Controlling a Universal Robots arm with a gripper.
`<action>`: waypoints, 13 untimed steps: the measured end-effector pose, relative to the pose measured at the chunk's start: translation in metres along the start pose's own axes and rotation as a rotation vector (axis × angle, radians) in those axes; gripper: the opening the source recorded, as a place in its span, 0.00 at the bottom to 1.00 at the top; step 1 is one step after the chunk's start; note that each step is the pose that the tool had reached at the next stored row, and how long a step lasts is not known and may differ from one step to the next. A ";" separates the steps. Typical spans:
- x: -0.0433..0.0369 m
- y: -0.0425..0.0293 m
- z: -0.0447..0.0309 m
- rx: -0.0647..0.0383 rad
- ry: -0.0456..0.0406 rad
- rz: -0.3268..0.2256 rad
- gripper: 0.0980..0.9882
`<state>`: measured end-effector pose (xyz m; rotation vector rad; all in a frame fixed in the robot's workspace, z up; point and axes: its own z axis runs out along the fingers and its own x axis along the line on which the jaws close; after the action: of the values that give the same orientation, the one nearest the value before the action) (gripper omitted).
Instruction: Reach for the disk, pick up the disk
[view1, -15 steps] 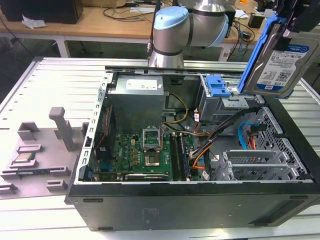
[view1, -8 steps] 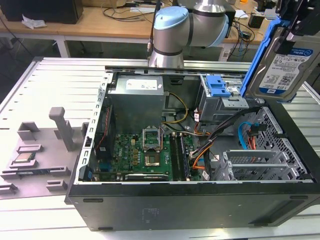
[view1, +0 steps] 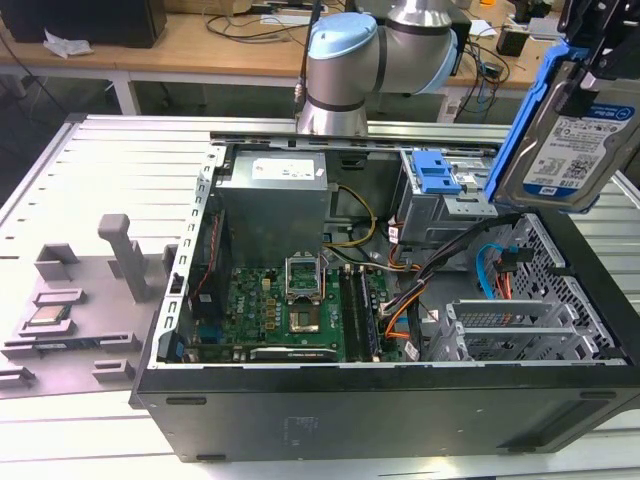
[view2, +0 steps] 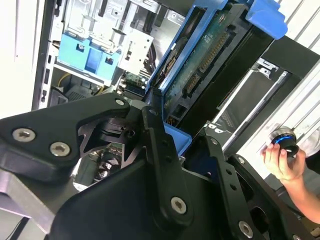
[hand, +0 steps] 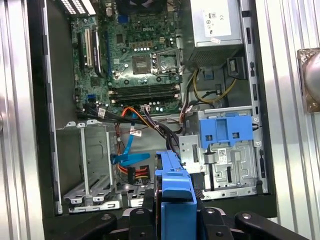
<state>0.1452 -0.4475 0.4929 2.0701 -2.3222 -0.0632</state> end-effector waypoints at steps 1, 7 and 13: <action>0.0011 -0.0001 0.0001 0.000 -0.0001 0.000 0.30; 0.0122 -0.0014 0.0003 0.000 0.0000 0.000 0.30; 0.0250 -0.0029 0.0005 0.000 0.0000 0.000 0.30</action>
<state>0.1452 -0.4727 0.4921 2.0701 -2.3221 -0.0632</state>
